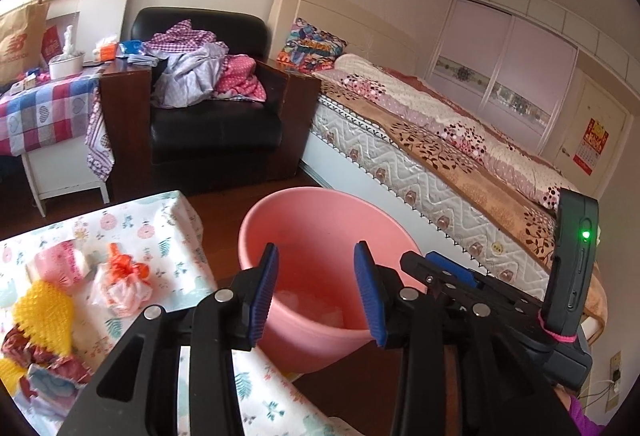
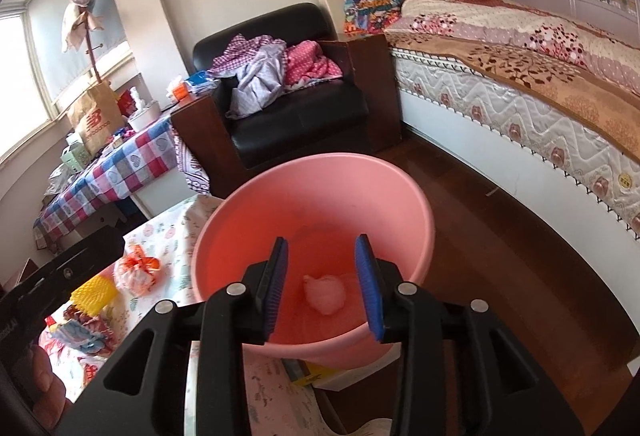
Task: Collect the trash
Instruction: 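Move both open tools back over the table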
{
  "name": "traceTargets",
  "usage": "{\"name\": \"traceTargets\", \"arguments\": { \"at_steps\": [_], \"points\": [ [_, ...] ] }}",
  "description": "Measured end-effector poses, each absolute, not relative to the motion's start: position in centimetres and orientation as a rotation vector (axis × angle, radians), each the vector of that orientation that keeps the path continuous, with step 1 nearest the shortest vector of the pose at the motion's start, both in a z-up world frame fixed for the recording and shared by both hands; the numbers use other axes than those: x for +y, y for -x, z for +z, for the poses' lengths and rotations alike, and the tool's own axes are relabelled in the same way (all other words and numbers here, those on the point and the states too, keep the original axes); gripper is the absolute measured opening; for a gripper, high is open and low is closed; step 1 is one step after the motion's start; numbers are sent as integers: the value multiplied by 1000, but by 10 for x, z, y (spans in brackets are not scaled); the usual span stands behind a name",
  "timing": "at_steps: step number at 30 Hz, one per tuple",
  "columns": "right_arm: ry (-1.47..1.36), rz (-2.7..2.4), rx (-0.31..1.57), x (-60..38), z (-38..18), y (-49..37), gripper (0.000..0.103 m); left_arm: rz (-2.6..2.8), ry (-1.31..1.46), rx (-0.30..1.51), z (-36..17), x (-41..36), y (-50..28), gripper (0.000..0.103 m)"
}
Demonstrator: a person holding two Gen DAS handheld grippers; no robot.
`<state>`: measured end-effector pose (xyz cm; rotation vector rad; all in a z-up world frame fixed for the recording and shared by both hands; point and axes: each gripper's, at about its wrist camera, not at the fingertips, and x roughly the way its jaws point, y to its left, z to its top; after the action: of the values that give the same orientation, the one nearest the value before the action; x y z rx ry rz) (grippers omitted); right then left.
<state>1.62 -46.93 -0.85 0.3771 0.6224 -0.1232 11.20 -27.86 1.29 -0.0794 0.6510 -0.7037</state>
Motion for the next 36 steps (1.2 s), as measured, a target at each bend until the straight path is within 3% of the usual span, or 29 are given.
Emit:
{"name": "traceTargets", "arguments": {
  "at_steps": [4, 20, 36],
  "points": [
    [-360, -86, 606, -455, 2, -7, 46, -676, 78, 632, 21, -255, -103, 38],
    [-254, 144, 646, -365, 15, 14, 47, -421, 102, 537, 42, -91, -54, 47],
    [-175, 414, 810, -267, -12, 22, 47, -225, 74, 608, 1, 11, -11, 48]
  ]
}}
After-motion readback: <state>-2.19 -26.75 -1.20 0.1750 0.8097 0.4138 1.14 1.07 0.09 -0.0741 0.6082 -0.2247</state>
